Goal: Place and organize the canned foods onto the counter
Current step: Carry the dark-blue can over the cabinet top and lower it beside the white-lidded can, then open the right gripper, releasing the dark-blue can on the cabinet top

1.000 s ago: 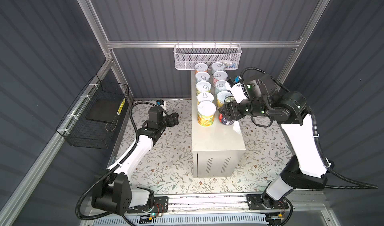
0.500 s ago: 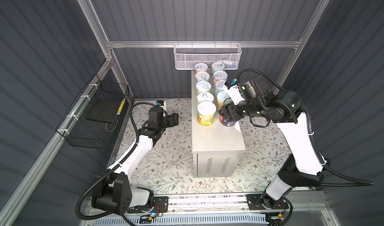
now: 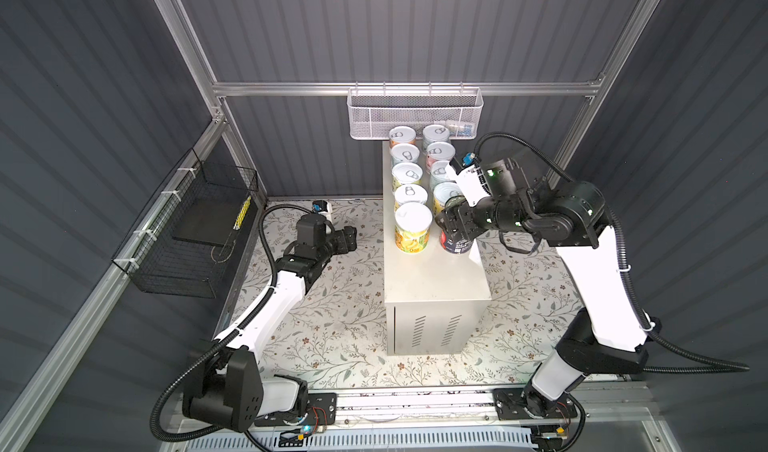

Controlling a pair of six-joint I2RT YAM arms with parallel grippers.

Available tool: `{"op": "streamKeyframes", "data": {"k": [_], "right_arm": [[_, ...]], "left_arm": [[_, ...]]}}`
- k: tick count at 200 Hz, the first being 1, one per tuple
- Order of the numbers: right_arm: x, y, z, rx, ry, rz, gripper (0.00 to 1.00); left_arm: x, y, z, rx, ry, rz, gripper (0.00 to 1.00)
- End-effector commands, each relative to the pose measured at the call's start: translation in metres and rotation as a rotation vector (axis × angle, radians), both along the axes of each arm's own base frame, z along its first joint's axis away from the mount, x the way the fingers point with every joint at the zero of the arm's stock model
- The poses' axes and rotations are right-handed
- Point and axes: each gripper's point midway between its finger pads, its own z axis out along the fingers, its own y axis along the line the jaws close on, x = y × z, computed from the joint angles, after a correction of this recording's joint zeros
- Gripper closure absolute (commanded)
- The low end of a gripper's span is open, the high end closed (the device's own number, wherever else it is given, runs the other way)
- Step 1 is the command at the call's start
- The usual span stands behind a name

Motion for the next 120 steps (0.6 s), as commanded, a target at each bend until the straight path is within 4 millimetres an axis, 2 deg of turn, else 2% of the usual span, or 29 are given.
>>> {"op": "streamKeyframes", "data": {"k": [1,78,120], "right_arm": [[-0.005,0.001,0.019,0.054,-0.052,0.017,0.10],[-0.015,-0.005,0.047,0.123,-0.127,0.042,0.03],[-0.029,-0.011,0.076,0.207,-0.197,0.072,0.01]], "left_arm": [[-0.004,0.000,0.005,0.017,-0.019,-0.008,0.14],[-0.002,0.000,0.010,0.010,-0.028,-0.006,0.14],[-0.002,-0.001,0.012,0.007,-0.031,-0.009,0.14]]}}
